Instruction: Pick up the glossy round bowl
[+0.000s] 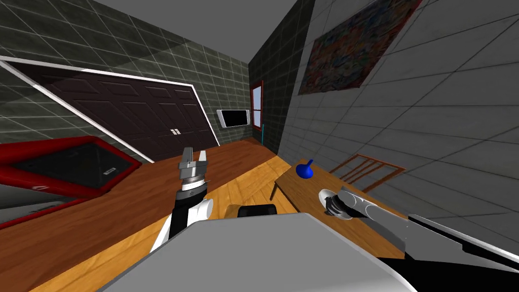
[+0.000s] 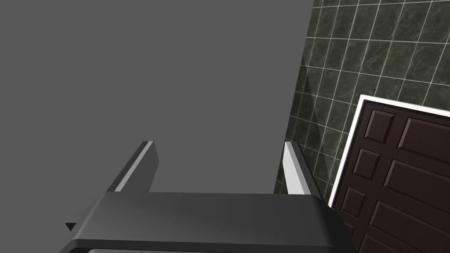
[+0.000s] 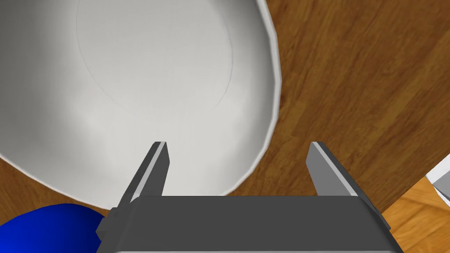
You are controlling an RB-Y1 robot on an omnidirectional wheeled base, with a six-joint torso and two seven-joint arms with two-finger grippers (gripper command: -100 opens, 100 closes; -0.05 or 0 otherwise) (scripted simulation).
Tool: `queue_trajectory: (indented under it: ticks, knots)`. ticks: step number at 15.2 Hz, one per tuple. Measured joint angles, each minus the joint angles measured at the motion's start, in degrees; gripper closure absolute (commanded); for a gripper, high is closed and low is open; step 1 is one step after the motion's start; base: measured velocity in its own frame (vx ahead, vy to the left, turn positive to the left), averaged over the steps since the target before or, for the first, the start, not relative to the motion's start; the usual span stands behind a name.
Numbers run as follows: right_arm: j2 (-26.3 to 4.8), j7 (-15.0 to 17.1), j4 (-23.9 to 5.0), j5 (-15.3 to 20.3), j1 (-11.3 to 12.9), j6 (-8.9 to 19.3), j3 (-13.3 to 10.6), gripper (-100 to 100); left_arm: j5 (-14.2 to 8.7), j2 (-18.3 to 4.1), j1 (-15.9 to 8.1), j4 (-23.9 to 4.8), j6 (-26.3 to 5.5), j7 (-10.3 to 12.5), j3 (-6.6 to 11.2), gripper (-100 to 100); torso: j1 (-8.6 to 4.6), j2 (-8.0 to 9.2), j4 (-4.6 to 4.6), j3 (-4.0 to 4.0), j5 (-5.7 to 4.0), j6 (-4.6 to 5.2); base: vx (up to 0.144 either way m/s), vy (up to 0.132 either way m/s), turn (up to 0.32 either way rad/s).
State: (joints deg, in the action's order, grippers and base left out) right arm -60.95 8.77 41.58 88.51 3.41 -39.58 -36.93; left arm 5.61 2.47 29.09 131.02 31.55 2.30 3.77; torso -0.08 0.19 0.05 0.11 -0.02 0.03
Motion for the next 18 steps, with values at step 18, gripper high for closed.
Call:
queue_trajectory:
  ticks: [18]
  knots:
    - [4.3,-12.2,-8.6,-4.7,-15.6,0.3,20.2,-100,0.0,0.0,0.0,0.0,0.0,0.0,0.00,0,-0.01,-0.01,0.00,-0.01,0.00,0.00,-0.006,0.007,0.176]
